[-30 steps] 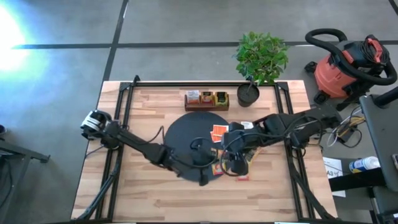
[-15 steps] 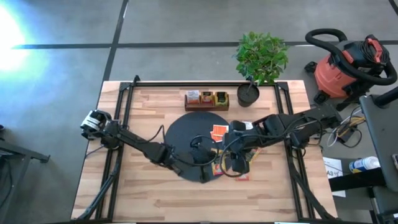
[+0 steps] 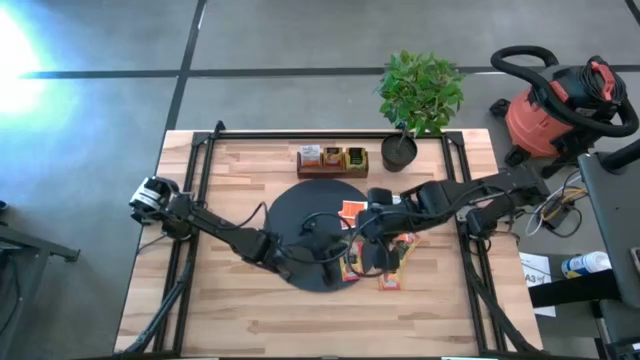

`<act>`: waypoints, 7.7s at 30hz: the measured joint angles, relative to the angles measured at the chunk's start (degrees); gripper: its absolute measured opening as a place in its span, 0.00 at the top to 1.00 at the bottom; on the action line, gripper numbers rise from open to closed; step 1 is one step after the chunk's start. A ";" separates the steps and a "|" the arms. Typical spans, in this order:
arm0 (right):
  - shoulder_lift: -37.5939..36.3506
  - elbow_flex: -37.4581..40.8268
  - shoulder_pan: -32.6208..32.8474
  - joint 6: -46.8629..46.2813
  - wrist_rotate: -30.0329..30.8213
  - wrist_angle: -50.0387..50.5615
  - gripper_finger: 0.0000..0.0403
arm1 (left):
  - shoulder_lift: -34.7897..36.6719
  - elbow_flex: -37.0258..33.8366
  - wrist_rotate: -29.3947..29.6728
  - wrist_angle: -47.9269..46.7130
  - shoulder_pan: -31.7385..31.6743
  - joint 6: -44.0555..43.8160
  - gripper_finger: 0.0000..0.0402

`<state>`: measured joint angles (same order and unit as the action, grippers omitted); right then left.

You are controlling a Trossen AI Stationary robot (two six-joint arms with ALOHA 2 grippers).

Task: Pick & Place Tea
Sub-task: Put the yellow tea bag into the right section of the brown wooden organizer, then put the orange tea bag into the middle section of the brown wooden organizer

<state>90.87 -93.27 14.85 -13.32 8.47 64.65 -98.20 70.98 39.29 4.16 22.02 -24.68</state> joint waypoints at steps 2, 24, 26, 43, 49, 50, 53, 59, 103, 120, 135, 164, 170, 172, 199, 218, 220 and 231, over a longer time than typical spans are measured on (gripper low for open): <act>0.00 0.04 -1.38 1.71 0.51 0.12 0.98 | 0.18 0.00 0.66 -2.96 0.01 -3.72 0.71; 11.96 0.94 -35.25 35.22 3.45 -2.11 0.98 | 7.31 -0.04 10.97 -36.33 2.67 -47.19 0.65; 14.20 0.26 -36.42 36.16 4.41 -2.01 0.98 | 8.20 -0.53 10.96 -39.42 2.03 -49.88 0.65; 26.93 -6.59 -37.60 38.86 10.74 0.71 0.98 | 33.17 -27.83 10.97 -26.80 -0.07 -53.65 0.65; 26.75 -7.76 -37.62 39.07 13.96 3.85 0.98 | 38.46 -32.96 11.23 -25.41 -0.29 -52.91 0.65; 26.75 -7.76 -37.62 39.34 14.90 4.46 0.98 | 38.89 -33.54 11.24 -25.48 -0.39 -52.38 0.65; 26.70 -7.74 -37.62 40.67 15.34 5.38 0.98 | 40.05 -34.77 11.23 -25.14 -0.89 -50.75 0.65; 27.65 -7.74 -37.28 43.28 15.07 5.25 0.98 | 40.51 -35.15 11.20 -24.99 -1.96 -47.26 0.65; 27.56 -7.44 -34.95 47.88 20.54 7.78 0.98 | 40.49 -35.65 10.35 -17.22 -3.45 -42.18 0.65; 31.71 -7.44 -35.24 48.26 20.68 8.00 0.98 | 40.49 -35.65 9.52 -16.53 -3.45 -38.66 0.65; 32.80 -7.90 -35.39 43.32 23.80 3.29 0.93 | 40.49 -35.65 7.93 -16.61 -3.45 -37.04 0.65; 14.65 -7.87 -42.08 26.22 20.23 -9.61 0.65 | 40.47 -35.65 8.04 -16.56 -3.45 -38.25 0.65; 10.30 -6.93 -42.18 19.91 0.26 4.46 0.66 | 40.47 -35.65 8.09 -16.56 -3.45 -38.32 0.65; 9.98 -5.54 -40.20 18.97 -4.24 8.80 0.67 | 40.47 -35.65 8.12 -16.56 -3.46 -38.32 0.65; 8.50 24.61 -18.08 14.83 -29.94 -10.77 0.76 | 23.10 -35.65 -8.12 8.69 -3.70 -32.88 0.65; 2.25 40.14 -10.69 -19.16 -26.48 -40.02 0.77 | -1.68 -25.35 -20.07 22.71 -4.52 -35.15 0.69; 1.73 41.63 -10.03 -20.46 -25.68 -42.17 0.77 | -1.85 -25.95 -20.00 22.78 -4.69 -37.49 0.69; 0.99 46.52 -6.84 -22.54 -23.78 -48.16 0.77 | -2.17 -26.53 -24.76 26.99 -4.76 -40.89 0.69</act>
<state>91.86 -46.75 8.01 -35.86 -15.31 16.49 -100.38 44.45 14.53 31.15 17.26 -65.58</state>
